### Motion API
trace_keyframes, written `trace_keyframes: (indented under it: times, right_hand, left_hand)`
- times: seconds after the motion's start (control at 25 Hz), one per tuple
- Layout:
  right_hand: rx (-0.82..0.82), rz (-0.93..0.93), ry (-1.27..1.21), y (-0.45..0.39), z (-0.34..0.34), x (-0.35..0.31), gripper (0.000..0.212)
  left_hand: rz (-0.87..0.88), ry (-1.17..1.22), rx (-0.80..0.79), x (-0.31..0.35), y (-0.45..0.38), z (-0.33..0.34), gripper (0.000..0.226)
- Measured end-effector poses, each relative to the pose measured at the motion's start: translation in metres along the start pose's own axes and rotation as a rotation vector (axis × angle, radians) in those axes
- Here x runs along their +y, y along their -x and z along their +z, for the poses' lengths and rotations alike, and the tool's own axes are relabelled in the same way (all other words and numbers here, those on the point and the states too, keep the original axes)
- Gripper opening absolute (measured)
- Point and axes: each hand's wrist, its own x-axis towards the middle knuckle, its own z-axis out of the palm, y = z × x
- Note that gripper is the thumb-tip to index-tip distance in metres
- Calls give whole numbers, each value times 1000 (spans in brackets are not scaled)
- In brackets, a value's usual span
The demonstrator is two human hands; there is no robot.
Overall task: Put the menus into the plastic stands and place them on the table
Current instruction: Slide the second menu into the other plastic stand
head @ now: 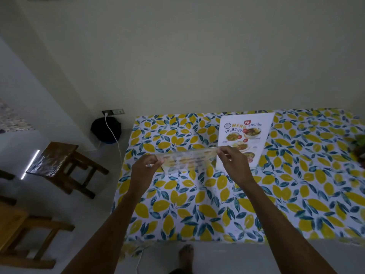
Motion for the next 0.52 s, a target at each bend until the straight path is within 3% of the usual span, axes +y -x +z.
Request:
trace_keyframes:
  times: [0.2,0.36,0.44,0.52]
  right_hand:
    - [-54,121,24,-39,50,30,27]
    - [-62,146,21,-50,88,54,59]
    - [-62,188,17,-54,102,65,72]
    - [-55,228,55,-59,111,72,52]
  left_hand:
    - [-74,-35,-75,-24,-43,31,46]
    - [-161,-67,-153,-47,-66,55,15]
    - [-173,-104,-228,-59,-72,64,23]
    - [-168,-126,-257,-69,-78,68,26]
